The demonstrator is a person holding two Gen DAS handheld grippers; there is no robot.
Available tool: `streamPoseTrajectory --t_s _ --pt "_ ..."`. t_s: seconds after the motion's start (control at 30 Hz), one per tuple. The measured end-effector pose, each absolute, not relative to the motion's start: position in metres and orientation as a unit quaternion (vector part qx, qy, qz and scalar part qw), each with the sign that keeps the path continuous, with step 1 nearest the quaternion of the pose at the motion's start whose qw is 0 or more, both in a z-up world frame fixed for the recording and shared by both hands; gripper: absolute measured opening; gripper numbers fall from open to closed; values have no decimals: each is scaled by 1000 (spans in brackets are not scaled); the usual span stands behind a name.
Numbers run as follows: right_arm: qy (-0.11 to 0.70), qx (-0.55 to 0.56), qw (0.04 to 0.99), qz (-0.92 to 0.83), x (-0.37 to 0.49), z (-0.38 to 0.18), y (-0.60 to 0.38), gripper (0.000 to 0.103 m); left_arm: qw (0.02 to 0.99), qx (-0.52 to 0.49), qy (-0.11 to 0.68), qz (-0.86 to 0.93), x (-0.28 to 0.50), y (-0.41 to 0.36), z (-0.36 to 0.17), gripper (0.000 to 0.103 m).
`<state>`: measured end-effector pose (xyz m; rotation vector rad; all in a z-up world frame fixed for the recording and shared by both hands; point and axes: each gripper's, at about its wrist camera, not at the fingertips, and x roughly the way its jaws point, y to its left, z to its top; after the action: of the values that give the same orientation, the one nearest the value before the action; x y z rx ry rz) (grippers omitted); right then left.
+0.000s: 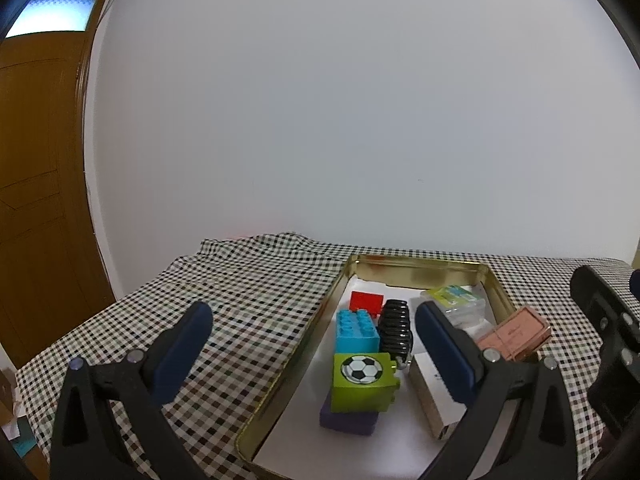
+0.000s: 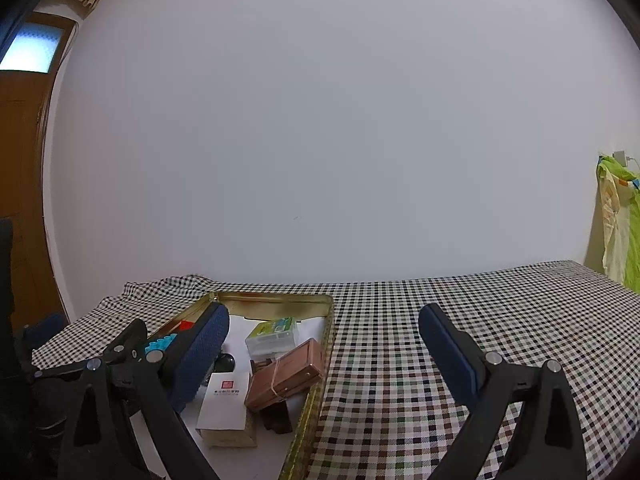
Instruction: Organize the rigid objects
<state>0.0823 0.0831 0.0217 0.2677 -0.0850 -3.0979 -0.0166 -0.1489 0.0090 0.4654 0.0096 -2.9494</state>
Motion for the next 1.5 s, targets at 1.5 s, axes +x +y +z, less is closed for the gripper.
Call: streamPoseTrajectory --t_s 1.5 --pt "-41 83 6 -996 94 26 97 97 95 160 -7 -982 -23 -140 3 103"
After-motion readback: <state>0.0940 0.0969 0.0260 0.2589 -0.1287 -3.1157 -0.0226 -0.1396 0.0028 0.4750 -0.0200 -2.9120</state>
